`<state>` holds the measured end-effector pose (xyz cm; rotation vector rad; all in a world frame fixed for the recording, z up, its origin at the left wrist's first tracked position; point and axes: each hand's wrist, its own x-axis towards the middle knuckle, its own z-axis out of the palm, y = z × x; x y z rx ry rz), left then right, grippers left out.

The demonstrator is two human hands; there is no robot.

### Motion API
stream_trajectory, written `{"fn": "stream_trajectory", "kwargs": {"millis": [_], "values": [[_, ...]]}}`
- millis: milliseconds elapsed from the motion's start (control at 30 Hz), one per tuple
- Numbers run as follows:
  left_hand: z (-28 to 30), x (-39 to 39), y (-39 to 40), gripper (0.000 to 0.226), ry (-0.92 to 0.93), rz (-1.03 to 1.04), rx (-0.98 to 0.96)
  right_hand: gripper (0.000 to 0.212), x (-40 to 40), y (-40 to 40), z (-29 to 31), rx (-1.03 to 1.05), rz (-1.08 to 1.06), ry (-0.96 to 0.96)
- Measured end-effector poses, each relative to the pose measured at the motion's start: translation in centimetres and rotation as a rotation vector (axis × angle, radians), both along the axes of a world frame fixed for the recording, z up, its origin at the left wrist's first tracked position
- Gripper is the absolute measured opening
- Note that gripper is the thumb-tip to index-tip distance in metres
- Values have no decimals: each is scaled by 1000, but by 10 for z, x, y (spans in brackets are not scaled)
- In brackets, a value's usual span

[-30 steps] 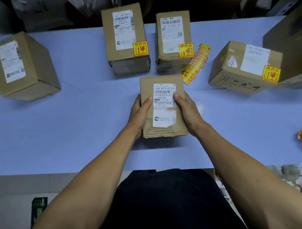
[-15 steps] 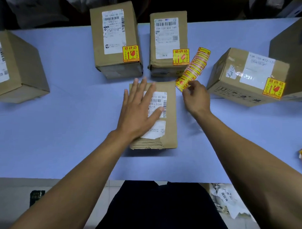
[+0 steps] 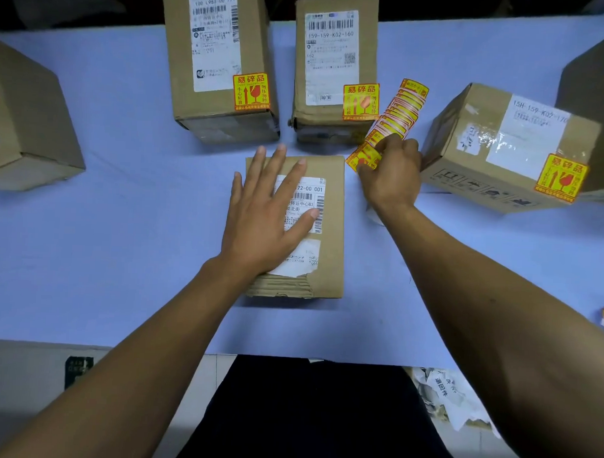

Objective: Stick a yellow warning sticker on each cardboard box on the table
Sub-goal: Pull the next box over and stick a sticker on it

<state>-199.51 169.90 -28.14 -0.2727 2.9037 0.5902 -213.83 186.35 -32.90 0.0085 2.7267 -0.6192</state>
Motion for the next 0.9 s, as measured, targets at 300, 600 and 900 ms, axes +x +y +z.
{"fn": "stream_trajectory", "kwargs": {"millis": [300, 600, 900], "values": [[3, 1, 1, 71, -10, 14, 20, 23, -1, 5, 7, -331, -380, -167], [7, 3, 0, 69, -4, 3, 48, 23, 14, 9, 23, -494, -468, -200], [41, 4, 11, 42, 234, 97, 278, 13, 61, 21, 83, -967, -386, -303]]}}
